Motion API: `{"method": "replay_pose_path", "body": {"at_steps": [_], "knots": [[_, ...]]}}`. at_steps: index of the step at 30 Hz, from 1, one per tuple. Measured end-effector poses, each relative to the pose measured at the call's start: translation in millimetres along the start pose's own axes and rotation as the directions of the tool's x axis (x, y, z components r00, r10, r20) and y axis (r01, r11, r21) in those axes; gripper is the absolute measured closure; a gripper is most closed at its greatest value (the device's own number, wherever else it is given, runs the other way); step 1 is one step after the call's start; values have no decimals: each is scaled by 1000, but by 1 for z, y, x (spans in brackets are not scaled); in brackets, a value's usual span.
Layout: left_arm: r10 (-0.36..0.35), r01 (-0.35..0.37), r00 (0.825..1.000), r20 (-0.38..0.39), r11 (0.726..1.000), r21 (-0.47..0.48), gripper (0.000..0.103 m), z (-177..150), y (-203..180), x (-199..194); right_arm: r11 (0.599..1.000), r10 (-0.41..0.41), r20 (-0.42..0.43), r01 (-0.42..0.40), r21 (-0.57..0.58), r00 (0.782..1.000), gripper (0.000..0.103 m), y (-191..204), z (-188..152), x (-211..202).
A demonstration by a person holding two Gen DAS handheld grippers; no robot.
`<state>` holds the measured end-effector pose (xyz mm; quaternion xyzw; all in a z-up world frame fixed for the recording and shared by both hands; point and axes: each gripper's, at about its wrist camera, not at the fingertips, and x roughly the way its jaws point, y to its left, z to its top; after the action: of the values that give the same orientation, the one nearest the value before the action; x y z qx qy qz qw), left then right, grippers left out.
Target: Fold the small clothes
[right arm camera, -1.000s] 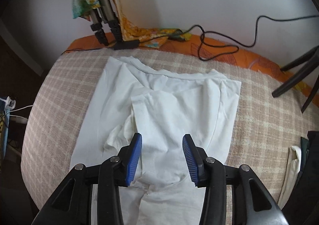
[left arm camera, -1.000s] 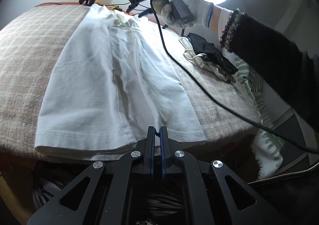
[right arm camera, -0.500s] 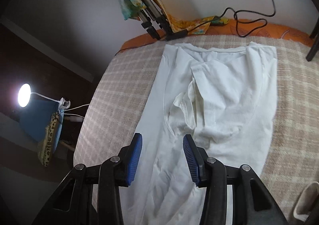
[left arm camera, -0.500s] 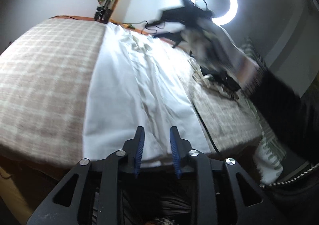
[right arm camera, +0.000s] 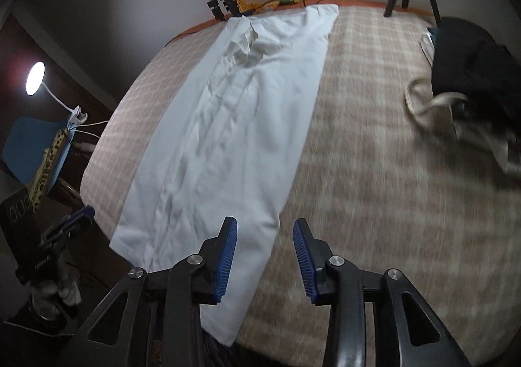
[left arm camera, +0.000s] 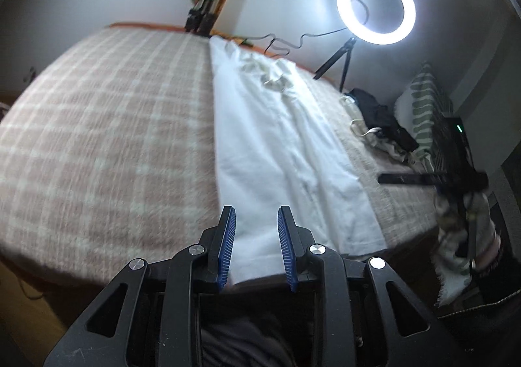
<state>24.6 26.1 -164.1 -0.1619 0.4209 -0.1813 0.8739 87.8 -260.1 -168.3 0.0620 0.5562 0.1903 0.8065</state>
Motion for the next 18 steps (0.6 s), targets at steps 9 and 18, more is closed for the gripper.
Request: {"method": "replay_pose_path", "body": {"at_steps": [9, 18], "knots": [[-15, 2, 995, -97, 991, -131, 78, -21, 29, 17, 995, 79, -36, -76, 69, 996, 67, -1, -69, 11], [-56, 41, 993, -102, 988, -149, 78, -20, 27, 22, 999, 50, -31, -50, 2, 998, 101, 16, -72, 16]]}}
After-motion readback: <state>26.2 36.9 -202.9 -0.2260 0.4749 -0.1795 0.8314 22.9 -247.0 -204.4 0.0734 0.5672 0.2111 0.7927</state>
